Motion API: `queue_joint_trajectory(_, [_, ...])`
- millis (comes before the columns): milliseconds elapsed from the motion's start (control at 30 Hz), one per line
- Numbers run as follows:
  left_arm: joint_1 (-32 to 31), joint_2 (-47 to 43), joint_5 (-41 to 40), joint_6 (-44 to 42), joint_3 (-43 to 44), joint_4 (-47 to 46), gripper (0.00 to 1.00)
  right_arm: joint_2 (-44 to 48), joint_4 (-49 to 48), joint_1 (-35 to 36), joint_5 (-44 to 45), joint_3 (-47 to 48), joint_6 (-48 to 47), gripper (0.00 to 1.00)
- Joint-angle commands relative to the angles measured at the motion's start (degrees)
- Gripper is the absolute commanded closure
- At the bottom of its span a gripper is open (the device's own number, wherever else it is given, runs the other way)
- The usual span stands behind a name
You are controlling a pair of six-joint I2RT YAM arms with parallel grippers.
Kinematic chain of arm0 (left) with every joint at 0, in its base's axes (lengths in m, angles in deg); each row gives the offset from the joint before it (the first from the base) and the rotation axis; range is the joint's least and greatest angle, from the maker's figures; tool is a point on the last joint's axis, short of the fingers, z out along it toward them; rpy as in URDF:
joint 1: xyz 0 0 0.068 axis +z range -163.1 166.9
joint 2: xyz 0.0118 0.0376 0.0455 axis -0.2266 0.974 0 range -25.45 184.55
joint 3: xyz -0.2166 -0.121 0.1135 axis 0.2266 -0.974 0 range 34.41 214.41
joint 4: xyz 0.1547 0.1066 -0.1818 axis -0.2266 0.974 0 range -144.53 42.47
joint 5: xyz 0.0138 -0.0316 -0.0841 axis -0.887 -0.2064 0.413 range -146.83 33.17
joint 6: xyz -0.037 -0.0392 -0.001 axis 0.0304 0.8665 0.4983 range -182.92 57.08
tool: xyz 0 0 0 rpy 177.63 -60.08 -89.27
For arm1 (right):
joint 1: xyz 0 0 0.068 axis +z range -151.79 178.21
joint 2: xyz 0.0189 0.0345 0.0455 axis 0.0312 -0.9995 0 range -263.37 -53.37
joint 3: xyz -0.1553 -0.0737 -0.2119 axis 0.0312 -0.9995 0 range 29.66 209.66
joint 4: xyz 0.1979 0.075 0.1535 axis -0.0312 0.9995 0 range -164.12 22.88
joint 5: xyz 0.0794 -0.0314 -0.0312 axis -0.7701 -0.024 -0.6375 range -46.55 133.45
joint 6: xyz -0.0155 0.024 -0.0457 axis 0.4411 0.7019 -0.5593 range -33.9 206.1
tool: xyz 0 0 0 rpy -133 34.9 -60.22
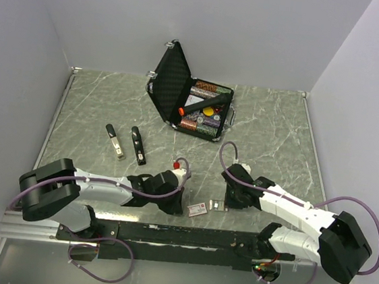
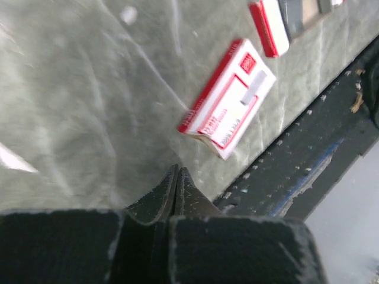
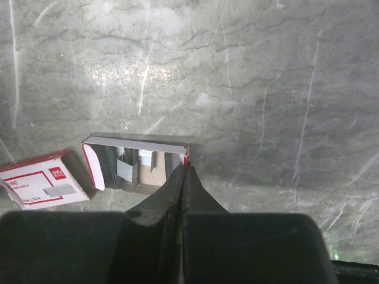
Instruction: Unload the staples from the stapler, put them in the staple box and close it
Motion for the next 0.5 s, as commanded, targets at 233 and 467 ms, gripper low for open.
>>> queue_joint_trajectory(233, [-3.03, 4.31, -0.04, 3.84, 2.19, -2.69, 0.99, -0.25, -2.08, 1.55, -2.07, -0.36, -0.92, 1.00])
queue_joint_trajectory(467, [-3.03, 6.42, -1.80, 5.33, 2.28, -2.34, 0.99, -0.69, -2.26, 2.17, -2.86, -0.62, -0.65, 1.00])
